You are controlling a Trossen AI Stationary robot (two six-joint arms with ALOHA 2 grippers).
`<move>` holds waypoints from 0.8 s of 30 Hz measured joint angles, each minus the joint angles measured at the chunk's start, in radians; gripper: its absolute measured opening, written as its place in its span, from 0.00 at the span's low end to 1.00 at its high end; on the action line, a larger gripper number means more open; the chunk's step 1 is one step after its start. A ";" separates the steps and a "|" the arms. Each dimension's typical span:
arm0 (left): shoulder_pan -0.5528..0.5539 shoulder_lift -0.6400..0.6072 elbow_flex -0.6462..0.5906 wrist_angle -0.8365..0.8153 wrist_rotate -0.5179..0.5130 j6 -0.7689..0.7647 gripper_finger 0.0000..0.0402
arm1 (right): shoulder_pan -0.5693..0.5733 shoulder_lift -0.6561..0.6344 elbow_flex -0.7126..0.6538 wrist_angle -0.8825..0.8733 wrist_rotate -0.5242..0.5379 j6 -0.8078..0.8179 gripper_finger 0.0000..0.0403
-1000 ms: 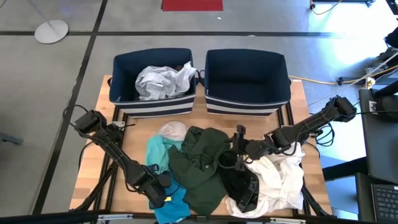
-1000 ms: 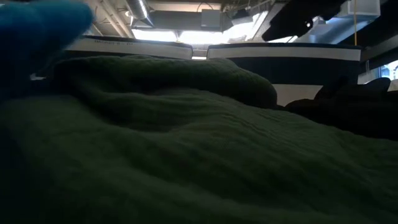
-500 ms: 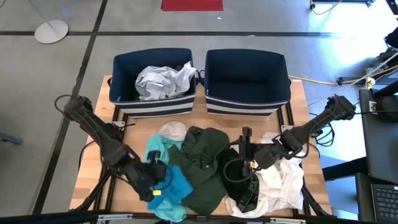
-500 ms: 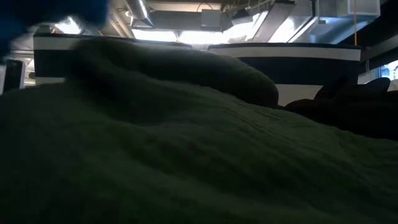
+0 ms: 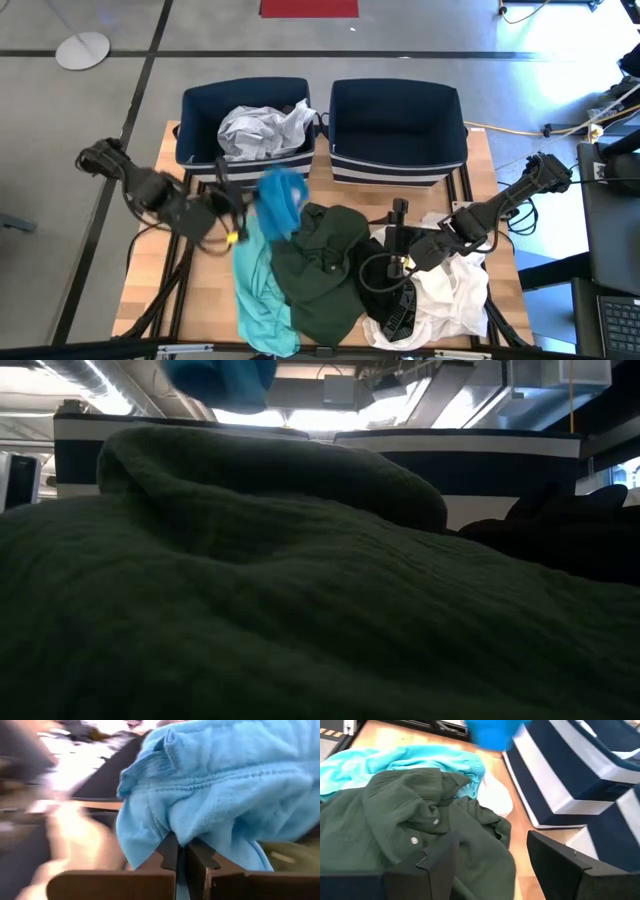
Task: Sort clothes
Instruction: Put the blue shorts into the left blue bin
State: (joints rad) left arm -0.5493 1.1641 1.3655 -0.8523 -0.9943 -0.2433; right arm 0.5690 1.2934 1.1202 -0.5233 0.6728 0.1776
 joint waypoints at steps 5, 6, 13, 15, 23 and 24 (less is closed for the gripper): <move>0.138 -0.070 0.000 0.054 -0.171 0.178 0.02 | 0.000 0.000 -0.001 -0.003 0.017 0.000 0.58; 0.170 -0.082 0.000 0.080 -0.185 0.224 0.02 | 0.000 0.000 -0.001 -0.003 0.017 0.000 0.58; 0.459 -0.143 0.000 0.215 -0.099 0.434 0.02 | 0.000 0.000 -0.001 -0.002 0.045 0.000 0.58; 0.560 -0.144 0.000 0.224 -0.025 0.435 0.02 | 0.000 0.000 -0.001 -0.002 0.059 0.000 0.58; 0.884 -0.069 0.000 0.210 0.150 0.409 0.03 | 0.000 0.000 -0.002 -0.002 0.087 0.000 0.58; 0.910 -0.057 0.000 0.196 0.170 0.398 0.03 | 0.000 0.000 -0.002 -0.002 0.085 0.000 0.58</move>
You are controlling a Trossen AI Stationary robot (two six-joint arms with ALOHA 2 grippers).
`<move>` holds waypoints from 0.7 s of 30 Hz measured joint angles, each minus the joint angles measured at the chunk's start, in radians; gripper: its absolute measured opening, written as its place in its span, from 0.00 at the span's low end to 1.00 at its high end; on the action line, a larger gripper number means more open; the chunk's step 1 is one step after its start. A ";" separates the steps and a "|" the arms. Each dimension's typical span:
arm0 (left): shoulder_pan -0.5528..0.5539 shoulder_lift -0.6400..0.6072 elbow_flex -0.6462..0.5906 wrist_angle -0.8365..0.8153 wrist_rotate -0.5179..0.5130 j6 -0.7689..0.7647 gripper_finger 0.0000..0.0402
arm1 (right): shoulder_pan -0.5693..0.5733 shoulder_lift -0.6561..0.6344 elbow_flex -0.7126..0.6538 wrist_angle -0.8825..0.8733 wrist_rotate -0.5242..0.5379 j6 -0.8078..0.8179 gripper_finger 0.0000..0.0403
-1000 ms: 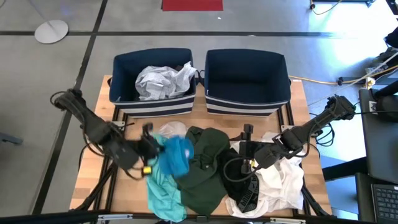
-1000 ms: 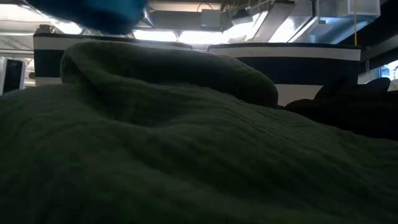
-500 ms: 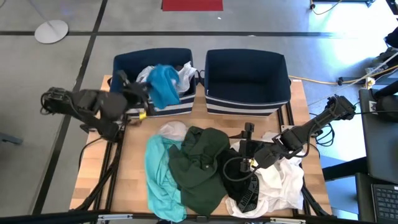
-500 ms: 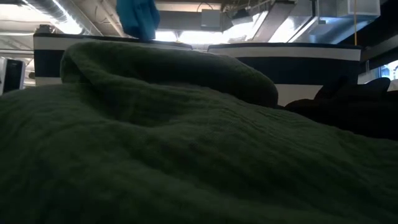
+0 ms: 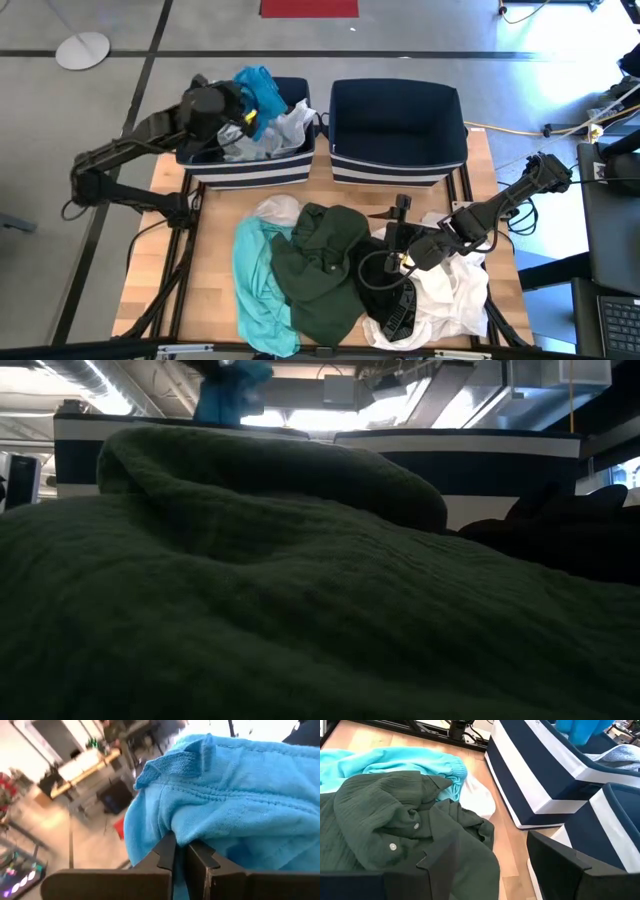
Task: Sort clothes
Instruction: Put the blue shorts into the left blue bin
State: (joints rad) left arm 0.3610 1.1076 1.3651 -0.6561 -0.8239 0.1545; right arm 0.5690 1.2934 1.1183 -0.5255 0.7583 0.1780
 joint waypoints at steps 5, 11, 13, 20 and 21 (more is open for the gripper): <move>0.105 0.073 0.000 -0.120 0.139 -0.118 0.04 | 0.000 0.000 0.000 0.000 -0.012 0.000 0.58; 0.166 0.177 0.000 -0.270 0.165 -0.257 0.04 | 0.000 0.000 0.000 0.000 -0.017 0.002 0.58; 0.176 0.210 0.000 -0.300 0.165 -0.296 0.04 | 0.000 0.000 0.000 0.000 -0.017 0.008 0.58; 0.188 0.272 0.000 -0.312 0.204 -0.331 0.07 | 0.000 0.000 0.000 0.000 -0.018 0.010 0.58; 0.189 0.274 0.000 -0.315 0.205 -0.331 0.09 | 0.000 0.000 0.000 0.000 -0.018 0.011 0.58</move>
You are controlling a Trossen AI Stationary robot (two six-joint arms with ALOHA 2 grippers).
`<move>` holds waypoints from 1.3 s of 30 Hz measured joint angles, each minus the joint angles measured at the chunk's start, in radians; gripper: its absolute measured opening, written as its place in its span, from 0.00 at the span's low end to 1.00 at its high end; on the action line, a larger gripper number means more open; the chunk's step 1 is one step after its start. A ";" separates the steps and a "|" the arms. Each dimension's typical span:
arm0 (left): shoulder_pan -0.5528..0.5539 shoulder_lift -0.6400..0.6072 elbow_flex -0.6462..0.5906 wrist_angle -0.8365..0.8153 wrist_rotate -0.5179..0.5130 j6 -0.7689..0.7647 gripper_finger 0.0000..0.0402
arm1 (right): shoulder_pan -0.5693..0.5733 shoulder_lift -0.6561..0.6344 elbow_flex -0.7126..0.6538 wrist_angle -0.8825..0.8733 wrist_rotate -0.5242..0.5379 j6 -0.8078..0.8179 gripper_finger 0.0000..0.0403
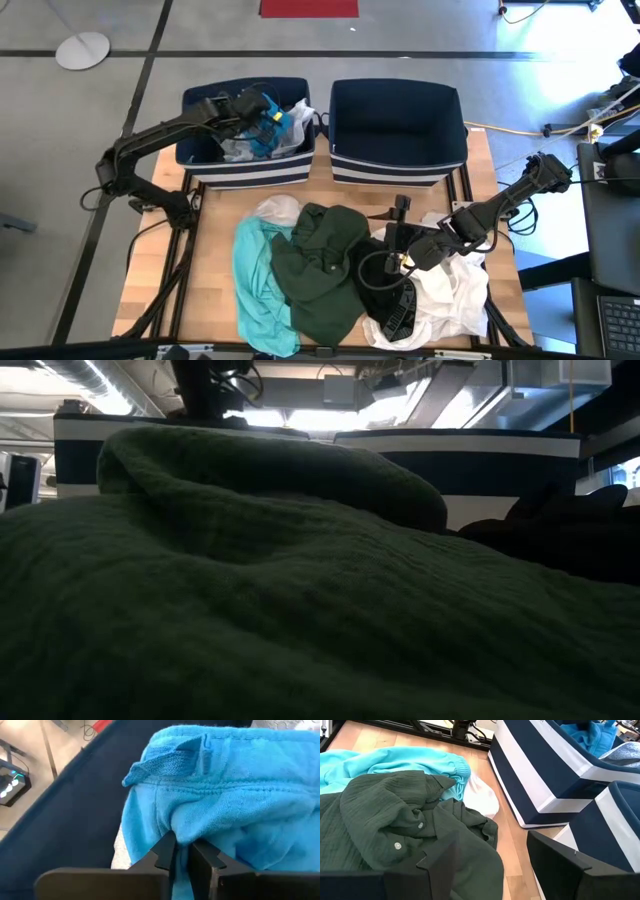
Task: Sort clothes
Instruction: Put the blue shorts into the left blue bin, then put the green polo shirt into the left blue bin
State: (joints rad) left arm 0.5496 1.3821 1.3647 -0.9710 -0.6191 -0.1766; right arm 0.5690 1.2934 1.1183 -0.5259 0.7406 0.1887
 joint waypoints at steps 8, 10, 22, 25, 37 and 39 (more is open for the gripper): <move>0.022 -0.005 0.000 -0.048 0.091 0.005 0.32 | 0.000 0.000 0.000 0.000 0.000 0.001 0.58; 0.022 -0.008 0.009 -0.078 0.112 -0.003 0.38 | 0.000 0.000 0.000 0.000 0.000 0.001 0.58; -0.063 -0.106 0.200 -0.170 0.116 -0.051 0.47 | 0.000 0.000 0.000 0.000 0.006 -0.003 0.58; -0.129 -0.147 0.203 -0.129 0.182 -0.056 0.47 | 0.000 0.000 0.000 0.000 0.009 -0.003 0.58; -0.614 -0.149 0.044 0.004 0.402 -0.134 0.47 | 0.000 0.000 0.000 0.000 0.008 0.015 0.58; -0.692 -0.140 -0.002 0.049 0.401 -0.160 0.47 | 0.000 0.000 0.000 0.000 0.008 0.015 0.58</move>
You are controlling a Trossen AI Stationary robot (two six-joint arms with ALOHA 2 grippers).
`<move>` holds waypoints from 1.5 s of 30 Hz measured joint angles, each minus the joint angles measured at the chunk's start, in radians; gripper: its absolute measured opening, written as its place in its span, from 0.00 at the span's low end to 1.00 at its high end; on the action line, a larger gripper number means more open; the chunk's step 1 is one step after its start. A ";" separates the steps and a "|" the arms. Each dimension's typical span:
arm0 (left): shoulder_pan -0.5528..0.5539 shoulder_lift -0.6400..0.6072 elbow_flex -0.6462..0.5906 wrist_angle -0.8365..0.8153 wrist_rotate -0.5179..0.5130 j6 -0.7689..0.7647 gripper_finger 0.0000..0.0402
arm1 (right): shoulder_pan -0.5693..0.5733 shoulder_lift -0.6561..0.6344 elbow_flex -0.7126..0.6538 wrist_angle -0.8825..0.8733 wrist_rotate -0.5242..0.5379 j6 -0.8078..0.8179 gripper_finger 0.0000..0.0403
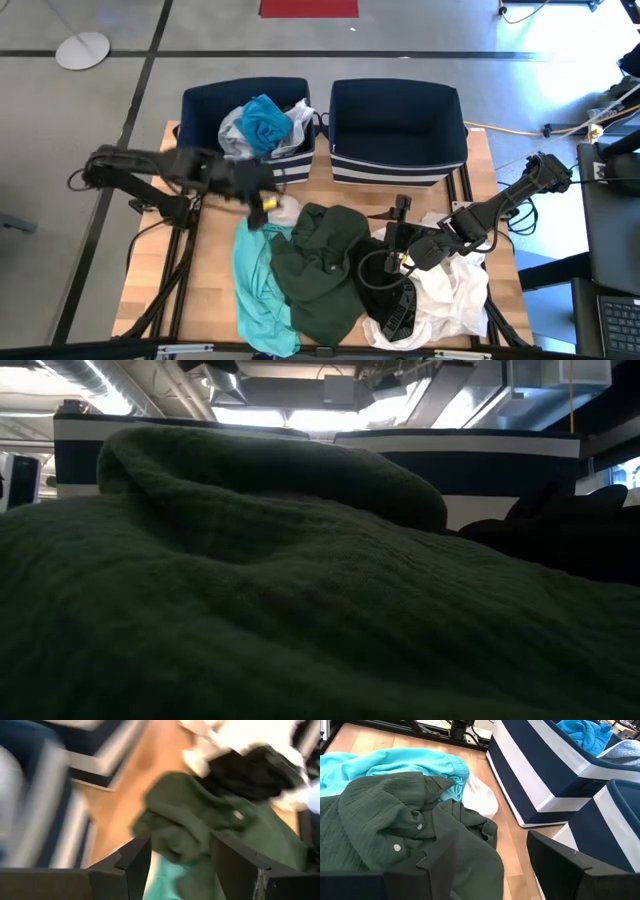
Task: Sort clothes
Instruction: Put the green polo shirt into the left blue bin
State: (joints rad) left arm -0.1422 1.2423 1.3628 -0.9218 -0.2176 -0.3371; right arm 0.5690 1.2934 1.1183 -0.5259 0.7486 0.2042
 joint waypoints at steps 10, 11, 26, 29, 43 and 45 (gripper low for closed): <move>-0.207 0.101 -0.176 0.280 -0.018 -0.049 0.47 | 0.000 0.000 0.000 0.002 0.000 0.003 0.58; -0.217 0.116 -0.186 0.299 -0.018 -0.049 0.47 | 0.000 0.000 0.000 0.001 0.000 0.006 0.58; -0.274 0.378 -0.195 0.464 0.042 0.013 0.47 | 0.000 0.000 0.000 -0.001 -0.009 0.009 0.58; -0.277 0.417 -0.195 0.489 0.056 0.027 0.47 | 0.000 0.000 0.000 -0.001 -0.009 0.009 0.58; -0.271 0.614 -0.194 0.498 0.035 0.072 0.47 | 0.000 0.000 0.000 -0.002 -0.009 0.009 0.58; -0.269 0.649 -0.193 0.502 0.034 0.072 0.47 | 0.000 0.000 0.000 -0.002 -0.009 0.009 0.58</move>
State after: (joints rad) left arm -0.4110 1.8911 1.1700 -0.4201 -0.1835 -0.2653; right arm 0.5690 1.2938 1.1183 -0.5278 0.7399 0.2129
